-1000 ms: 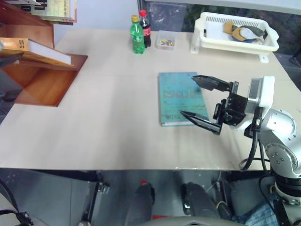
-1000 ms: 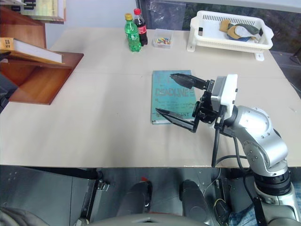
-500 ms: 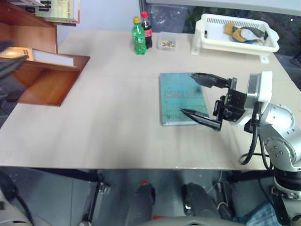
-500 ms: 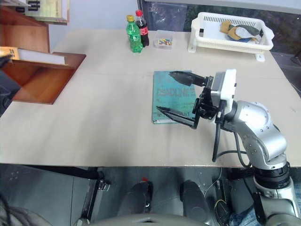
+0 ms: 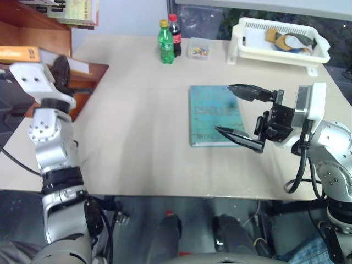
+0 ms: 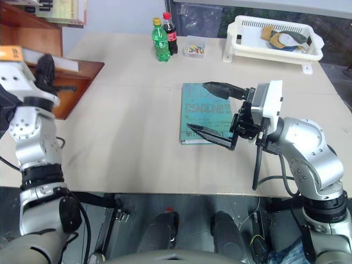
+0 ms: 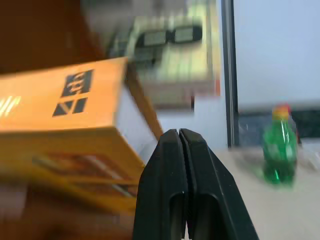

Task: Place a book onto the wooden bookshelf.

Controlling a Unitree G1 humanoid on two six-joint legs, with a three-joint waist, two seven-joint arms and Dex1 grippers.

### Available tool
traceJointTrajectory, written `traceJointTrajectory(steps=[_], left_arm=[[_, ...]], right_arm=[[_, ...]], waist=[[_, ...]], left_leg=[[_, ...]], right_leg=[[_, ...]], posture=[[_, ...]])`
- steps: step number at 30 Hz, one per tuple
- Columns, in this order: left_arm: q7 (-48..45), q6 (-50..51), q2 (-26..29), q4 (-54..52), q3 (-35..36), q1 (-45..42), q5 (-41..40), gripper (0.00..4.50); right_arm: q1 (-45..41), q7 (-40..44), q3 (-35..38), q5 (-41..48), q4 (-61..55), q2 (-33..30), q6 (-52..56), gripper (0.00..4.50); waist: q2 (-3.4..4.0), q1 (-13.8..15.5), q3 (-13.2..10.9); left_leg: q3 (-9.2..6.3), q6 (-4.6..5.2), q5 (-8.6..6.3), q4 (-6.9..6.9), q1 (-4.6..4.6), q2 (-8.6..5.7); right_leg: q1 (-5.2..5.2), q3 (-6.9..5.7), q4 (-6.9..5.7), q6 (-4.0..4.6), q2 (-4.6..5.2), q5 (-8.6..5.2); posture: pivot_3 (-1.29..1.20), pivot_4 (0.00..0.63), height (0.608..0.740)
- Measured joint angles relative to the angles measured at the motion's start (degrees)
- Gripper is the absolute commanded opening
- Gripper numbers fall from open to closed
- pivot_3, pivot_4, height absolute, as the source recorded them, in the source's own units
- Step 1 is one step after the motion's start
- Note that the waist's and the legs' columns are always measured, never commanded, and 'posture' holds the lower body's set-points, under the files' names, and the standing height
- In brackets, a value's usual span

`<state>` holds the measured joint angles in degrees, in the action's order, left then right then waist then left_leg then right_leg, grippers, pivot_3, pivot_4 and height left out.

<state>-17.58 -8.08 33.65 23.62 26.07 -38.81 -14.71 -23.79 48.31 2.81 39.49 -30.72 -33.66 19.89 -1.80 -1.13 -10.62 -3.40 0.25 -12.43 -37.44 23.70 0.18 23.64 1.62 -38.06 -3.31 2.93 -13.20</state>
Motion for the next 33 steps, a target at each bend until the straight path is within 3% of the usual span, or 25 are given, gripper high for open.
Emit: traceJointTrajectory(steps=[9, 21, 26, 32, 33], left_arm=[[-2.1, -1.3, 1.5, 5.7, -0.5, -1.6, -1.4, 0.09], [-3.2, 1.6, 2.3, -1.0, 2.5, 6.6, -6.9, 0.09], [-8.4, 5.7, 2.9, -8.7, 3.8, 14.7, -12.1, 0.09], [-13.3, 14.0, 1.9, -20.0, 1.1, 21.2, -17.8, 2.64], [-14.1, 17.2, 2.0, -22.6, -0.2, 22.3, -19.0, 3.23]], right_arm=[[1.0, -0.7, 0.3, 0.0, -0.9, -0.3, 0.0, 4.5], [1.2, 0.0, 0.3, 0.9, -0.9, -0.7, 0.0, 4.5], [1.1, 0.4, 0.3, 0.9, -0.5, -1.2, 0.0, 4.5], [1.1, 0.3, 0.3, -0.4, -0.5, -2.2, 0.1, 4.5], [1.6, 0.0, 0.3, -1.2, -0.6, -3.2, 0.6, 4.5]], waist=[[0.01, -1.1, 0.0], [0.02, -1.3, 0.0], [0.03, -1.0, 0.0], [0.02, 0.6, 0.0], [0.04, 0.7, 0.0]], left_leg=[[-0.01, 0.0, 0.0, 0.03, -0.01, 0.05], [0.0, 0.0, 0.0, 0.04, -0.06, 0.18], [0.01, -0.01, 0.0, 0.06, -0.01, 0.21], [-0.02, -0.01, 0.0, 0.04, 0.02, 0.15], [-0.02, -0.01, 0.0, 0.04, 0.02, 0.14]], right_leg=[[0.01, 0.0, 0.0, 0.0, -0.03, 0.0], [0.02, 0.01, -0.01, 0.07, -0.14, 0.04], [0.03, 0.03, 0.06, 0.09, -0.07, 0.04], [-0.03, -0.03, 0.14, 0.09, 0.06, 0.04], [-0.04, -0.02, 0.14, 0.09, 0.07, 0.04]], posture=[[0.0, 0.15, 0.74], [0.0, 0.15, 0.74], [0.0, 0.15, 0.74], [0.0, 0.15, 0.74], [0.0, 0.15, 0.74]])
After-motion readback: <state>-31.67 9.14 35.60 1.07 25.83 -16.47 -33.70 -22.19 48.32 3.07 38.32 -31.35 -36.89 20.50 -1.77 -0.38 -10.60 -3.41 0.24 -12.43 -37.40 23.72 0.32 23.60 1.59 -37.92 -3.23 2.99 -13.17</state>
